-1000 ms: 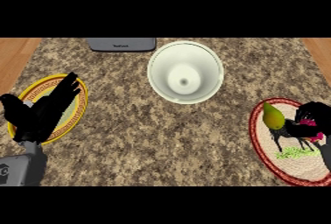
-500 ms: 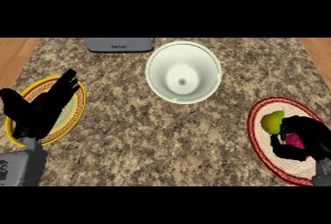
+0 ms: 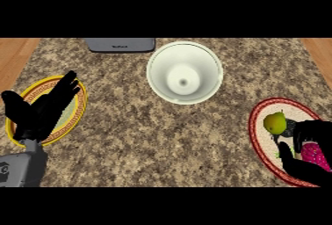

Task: Pick the cupcake from the placemat and place it in the bowl

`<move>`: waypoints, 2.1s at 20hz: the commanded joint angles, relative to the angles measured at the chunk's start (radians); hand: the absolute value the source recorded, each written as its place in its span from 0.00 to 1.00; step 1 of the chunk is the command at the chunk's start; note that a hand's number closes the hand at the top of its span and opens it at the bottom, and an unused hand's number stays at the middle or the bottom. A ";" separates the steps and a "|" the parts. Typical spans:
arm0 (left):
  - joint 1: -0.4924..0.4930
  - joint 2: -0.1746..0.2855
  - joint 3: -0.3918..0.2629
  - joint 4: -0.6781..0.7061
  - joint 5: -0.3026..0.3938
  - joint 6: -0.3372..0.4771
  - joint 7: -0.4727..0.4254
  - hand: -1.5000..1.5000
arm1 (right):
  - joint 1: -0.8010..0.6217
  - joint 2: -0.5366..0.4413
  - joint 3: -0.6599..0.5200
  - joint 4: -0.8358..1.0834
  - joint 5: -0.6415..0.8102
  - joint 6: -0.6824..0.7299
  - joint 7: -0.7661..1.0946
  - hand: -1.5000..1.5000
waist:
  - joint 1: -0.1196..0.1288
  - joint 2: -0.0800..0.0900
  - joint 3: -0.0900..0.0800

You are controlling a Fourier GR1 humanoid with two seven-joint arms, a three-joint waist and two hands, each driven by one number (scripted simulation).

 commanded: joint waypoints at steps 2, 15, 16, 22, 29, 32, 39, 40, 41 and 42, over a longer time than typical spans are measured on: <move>0.023 -0.030 -0.029 -0.023 -0.014 0.010 0.002 0.50 | -0.089 0.017 -0.015 -0.258 -0.072 0.200 0.211 1.00 | 0.006 0.000 0.000; 0.020 -0.004 -0.010 0.040 -0.016 -0.027 -0.056 0.50 | -0.658 0.270 -0.001 -0.018 -0.197 0.285 0.535 1.00 | 0.018 0.002 0.000; -0.025 -0.022 -0.026 0.010 -0.025 0.012 0.011 0.50 | -0.707 0.340 0.080 0.013 -0.136 0.230 0.584 1.00 | 0.023 0.001 -0.001; 0.032 0.014 0.005 -0.051 0.033 -0.054 0.008 0.50 | -0.827 0.354 0.104 0.245 0.014 0.086 0.451 1.00 | 0.028 0.004 0.001; 0.008 -0.029 -0.016 0.006 -0.012 -0.005 -0.023 0.50 | -1.035 0.389 0.001 0.547 0.061 -0.033 0.360 1.00 | 0.026 0.006 0.001; 0.024 -0.031 -0.032 -0.057 -0.010 -0.010 0.001 0.50 | -1.014 0.388 0.022 0.728 0.145 -0.179 0.249 1.00 | 0.040 0.010 0.001; -0.039 -0.022 -0.022 0.003 -0.022 -0.002 -0.004 0.50 | -1.143 0.355 -0.096 1.105 0.161 -0.380 0.114 1.00 | 0.038 0.014 0.001; -0.010 -0.021 -0.034 -0.055 -0.006 -0.015 0.040 0.50 | -1.114 0.367 -0.083 1.133 0.170 -0.427 0.079 1.00 | 0.040 0.011 0.001; 0.015 -0.021 -0.016 -0.013 -0.003 -0.024 -0.016 0.50 | -1.152 0.357 -0.113 1.186 0.152 -0.424 0.068 1.00 | 0.039 0.012 0.001; -0.036 -0.029 -0.025 0.007 -0.009 -0.010 0.008 0.50 | -1.119 0.367 -0.100 1.256 0.177 -0.503 0.010 1.00 | 0.047 0.019 0.001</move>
